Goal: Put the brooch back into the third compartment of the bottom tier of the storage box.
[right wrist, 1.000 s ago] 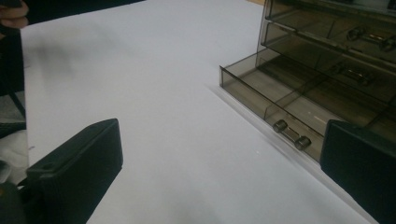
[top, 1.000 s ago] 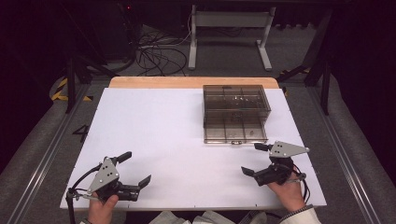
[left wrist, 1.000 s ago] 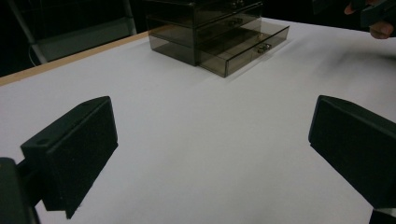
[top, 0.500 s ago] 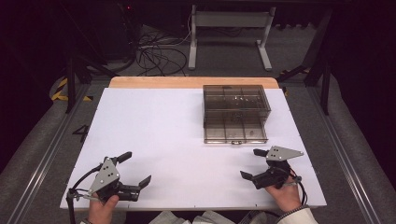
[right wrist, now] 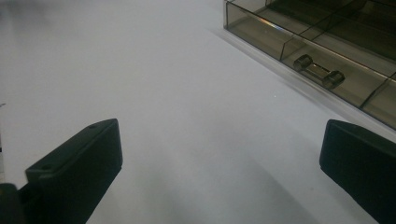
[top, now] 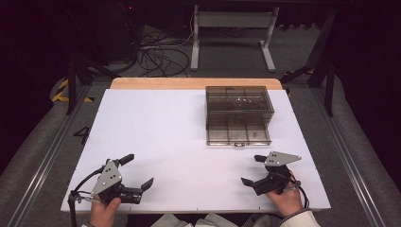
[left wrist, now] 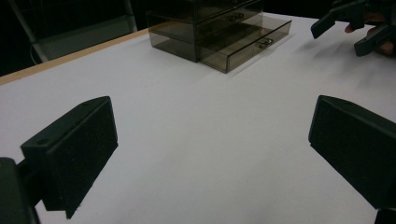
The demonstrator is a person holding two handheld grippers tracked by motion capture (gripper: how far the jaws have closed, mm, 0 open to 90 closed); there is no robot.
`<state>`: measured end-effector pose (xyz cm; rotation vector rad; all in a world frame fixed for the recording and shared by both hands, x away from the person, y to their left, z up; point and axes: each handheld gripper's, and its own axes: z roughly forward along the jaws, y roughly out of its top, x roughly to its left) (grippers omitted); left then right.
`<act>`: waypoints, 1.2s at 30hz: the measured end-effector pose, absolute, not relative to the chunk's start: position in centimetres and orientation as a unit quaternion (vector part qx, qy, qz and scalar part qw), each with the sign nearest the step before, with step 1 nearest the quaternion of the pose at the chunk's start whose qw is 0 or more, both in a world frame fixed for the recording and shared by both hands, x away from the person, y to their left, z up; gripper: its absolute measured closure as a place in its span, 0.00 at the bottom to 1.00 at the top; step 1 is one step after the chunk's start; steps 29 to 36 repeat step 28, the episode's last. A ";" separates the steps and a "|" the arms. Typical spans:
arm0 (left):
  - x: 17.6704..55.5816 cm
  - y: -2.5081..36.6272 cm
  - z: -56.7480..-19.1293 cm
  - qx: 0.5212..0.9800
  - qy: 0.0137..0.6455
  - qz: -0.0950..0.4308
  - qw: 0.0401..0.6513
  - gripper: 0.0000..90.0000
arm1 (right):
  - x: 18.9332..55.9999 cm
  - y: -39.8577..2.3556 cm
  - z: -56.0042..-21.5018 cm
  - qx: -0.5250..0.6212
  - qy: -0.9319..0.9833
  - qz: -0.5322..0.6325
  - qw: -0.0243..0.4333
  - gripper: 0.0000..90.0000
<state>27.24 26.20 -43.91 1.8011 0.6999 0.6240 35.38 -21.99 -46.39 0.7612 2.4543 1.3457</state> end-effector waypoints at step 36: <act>27.4 26.2 -44.2 0.753 0.298 0.250 0.530 0.02 | 35.2 -21.9 -46.3 0.259 0.833 0.471 0.132 0.00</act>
